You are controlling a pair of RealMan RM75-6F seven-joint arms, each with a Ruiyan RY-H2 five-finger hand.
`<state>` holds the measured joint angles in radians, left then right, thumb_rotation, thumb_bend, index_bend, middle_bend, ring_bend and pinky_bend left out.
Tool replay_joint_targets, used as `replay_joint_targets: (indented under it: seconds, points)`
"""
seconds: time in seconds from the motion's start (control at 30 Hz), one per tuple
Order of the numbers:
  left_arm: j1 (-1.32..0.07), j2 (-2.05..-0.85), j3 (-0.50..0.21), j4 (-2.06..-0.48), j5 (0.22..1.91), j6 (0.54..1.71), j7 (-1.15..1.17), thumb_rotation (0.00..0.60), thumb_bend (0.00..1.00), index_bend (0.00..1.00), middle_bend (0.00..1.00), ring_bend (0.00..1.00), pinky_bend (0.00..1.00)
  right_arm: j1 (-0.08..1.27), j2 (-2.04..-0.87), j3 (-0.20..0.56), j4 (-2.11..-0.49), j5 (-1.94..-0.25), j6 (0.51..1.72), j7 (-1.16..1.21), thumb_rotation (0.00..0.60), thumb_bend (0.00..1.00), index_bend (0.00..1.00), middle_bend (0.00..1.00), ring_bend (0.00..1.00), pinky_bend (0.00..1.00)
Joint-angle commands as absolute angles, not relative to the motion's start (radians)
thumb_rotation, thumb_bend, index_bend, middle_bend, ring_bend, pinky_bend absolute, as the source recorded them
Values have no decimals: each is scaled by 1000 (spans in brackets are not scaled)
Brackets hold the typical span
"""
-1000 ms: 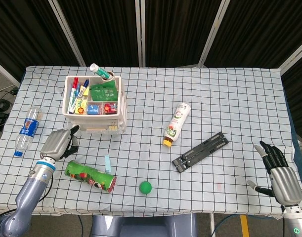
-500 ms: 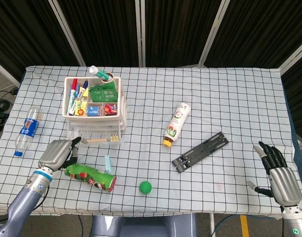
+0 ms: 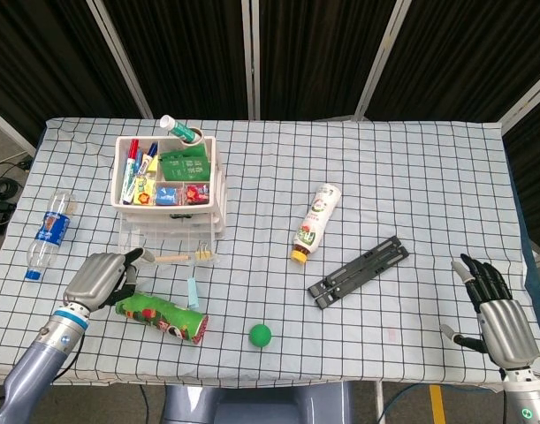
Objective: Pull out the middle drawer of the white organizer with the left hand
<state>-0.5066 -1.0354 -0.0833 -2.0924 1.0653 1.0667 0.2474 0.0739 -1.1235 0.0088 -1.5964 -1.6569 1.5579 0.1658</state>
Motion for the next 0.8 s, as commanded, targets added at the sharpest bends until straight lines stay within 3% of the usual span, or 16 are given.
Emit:
replay_joint_targets:
  seconds: [0.03,0.2,0.3,0.63,0.8]
  points:
    - [-504,-1031,-87,-2087,1070,1074,241,600,1000,288,791,763,686,74,-1124,9,-1596,-1657,1559,167,600,34,0,0,0,0]
    - [-496,-1015,-96,-2087,1086,1112,250,600,963,267,791,763,686,76,-1125,9,-1594,-1656,1554,166,600,34,0,0,0,0]
    - [-488,-989,-106,-2105,1102,1126,228,600,853,259,791,763,686,76,-1125,9,-1594,-1656,1554,167,600,35,0,0,0,0]
    - [-456,-832,-141,-2165,1257,1183,153,600,638,260,770,762,654,83,-1122,21,-1586,-1627,1536,185,600,34,0,0,0,0]
    - [-470,-816,-161,-2129,1300,1185,151,600,452,260,733,731,637,83,-1118,36,-1583,-1604,1538,194,600,34,0,0,0,0]
